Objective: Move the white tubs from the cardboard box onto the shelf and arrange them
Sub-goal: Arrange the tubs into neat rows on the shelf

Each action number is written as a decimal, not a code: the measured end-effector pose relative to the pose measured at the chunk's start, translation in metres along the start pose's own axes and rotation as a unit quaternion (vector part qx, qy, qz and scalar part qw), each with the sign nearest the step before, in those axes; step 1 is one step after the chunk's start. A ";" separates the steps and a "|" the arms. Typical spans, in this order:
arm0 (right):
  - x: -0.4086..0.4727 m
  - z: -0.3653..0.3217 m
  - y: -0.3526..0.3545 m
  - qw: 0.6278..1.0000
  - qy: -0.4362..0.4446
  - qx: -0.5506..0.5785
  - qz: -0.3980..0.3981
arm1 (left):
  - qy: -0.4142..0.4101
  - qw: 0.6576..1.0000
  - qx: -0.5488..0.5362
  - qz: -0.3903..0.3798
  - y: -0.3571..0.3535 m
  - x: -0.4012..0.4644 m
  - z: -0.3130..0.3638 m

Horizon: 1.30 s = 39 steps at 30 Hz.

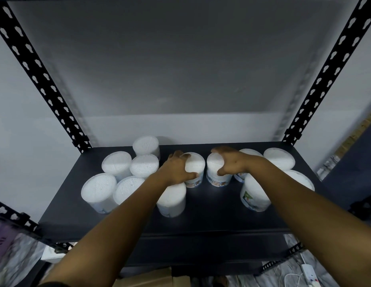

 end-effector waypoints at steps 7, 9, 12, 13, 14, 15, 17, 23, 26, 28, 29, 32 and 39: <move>-0.001 0.001 -0.006 1.000 -0.009 -0.019 0.022 | -0.002 1.000 0.001 -0.020 -0.001 0.001 0.000; -0.002 0.000 -0.005 1.000 0.002 -0.002 0.020 | -0.005 1.000 -0.003 -0.020 -0.001 0.001 0.001; -0.003 0.001 -0.005 0.999 0.012 0.012 0.029 | -0.007 1.000 -0.008 -0.017 0.000 0.000 0.002; -0.004 0.001 -0.006 0.999 0.012 0.015 0.033 | -0.007 1.000 -0.009 -0.013 -0.001 0.000 0.002; -0.004 0.001 -0.007 0.999 0.010 0.017 0.039 | -0.008 1.000 -0.009 -0.007 -0.001 0.000 0.003; -0.004 0.002 -0.008 0.999 0.006 0.018 0.044 | -0.008 1.000 -0.007 -0.002 -0.001 -0.001 0.004; -0.005 0.004 -0.010 0.998 -0.006 0.015 0.056 | -0.010 1.000 -0.001 0.006 -0.001 -0.002 0.006; -0.007 0.004 -0.010 0.997 0.006 0.032 0.063 | -0.014 1.000 -0.006 0.006 0.000 -0.002 0.008; -0.009 0.006 -0.012 0.997 0.013 0.037 0.069 | -0.012 1.000 -0.015 -0.009 -0.001 -0.002 0.007; -0.010 0.007 -0.013 0.997 0.010 0.032 0.073 | -0.013 1.000 -0.026 -0.011 -0.001 -0.002 0.007; -0.010 0.007 -0.013 0.997 0.007 0.030 0.075 | -0.013 0.999 -0.030 -0.010 -0.001 -0.002 0.007; -0.011 0.008 -0.013 0.997 0.005 0.038 0.072 | -0.013 0.999 -0.034 -0.002 -0.001 -0.002 0.008; -0.012 0.007 -0.012 0.996 0.004 0.048 0.069 | -0.015 0.999 -0.028 0.007 -0.002 -0.004 0.007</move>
Point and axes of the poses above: each hand's wrist, its own x-axis towards the middle knuckle, its own y-axis out of the back of the hand, z = x × y, the point moved 3 cm from there along x, towards the middle knuckle, and after that the axes turned 3 degrees about -x, right-handed, at the moved point
